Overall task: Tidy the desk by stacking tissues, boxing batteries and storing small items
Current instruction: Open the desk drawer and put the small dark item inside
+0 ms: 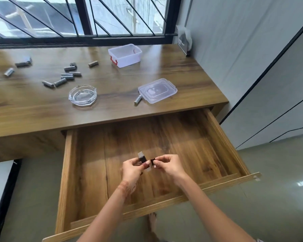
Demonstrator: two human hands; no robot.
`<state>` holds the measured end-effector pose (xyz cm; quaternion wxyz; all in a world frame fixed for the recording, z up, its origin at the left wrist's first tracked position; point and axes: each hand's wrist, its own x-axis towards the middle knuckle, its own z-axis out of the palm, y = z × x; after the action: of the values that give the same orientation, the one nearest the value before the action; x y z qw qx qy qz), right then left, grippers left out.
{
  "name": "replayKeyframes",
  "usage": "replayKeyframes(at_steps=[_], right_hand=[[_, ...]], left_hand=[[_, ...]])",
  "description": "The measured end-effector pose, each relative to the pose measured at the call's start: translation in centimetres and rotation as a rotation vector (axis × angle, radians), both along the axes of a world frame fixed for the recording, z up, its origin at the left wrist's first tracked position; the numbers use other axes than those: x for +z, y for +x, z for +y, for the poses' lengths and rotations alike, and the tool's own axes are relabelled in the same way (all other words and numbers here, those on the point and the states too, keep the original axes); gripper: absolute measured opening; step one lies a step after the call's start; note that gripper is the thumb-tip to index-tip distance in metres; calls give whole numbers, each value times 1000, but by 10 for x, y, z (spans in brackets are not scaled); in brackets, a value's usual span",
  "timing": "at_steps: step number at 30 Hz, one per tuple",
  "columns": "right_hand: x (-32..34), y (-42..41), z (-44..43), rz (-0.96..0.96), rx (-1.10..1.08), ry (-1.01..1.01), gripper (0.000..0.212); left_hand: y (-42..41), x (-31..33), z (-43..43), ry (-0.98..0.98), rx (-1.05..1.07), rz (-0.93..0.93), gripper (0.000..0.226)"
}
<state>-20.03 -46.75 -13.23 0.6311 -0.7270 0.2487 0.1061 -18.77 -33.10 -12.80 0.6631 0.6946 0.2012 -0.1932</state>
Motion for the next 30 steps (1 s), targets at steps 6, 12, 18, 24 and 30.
replayKeyframes(at_steps=[6,12,18,24,30], right_hand=[[-40,27,-15,176,-45,-133,21],[-54,37,-17,210,-1,-267,7],[-53,38,-16,169,56,-464,11],[-52,37,-15,144,75,-504,13],[-43,27,-14,65,55,-490,15]], left_hand=[[19,-39,-25,406,-98,89,27],[33,-48,-35,519,-172,156,38],[40,-46,-43,588,-186,152,39],[39,-45,-40,615,-204,121,45],[29,-41,-32,678,-243,38,33]])
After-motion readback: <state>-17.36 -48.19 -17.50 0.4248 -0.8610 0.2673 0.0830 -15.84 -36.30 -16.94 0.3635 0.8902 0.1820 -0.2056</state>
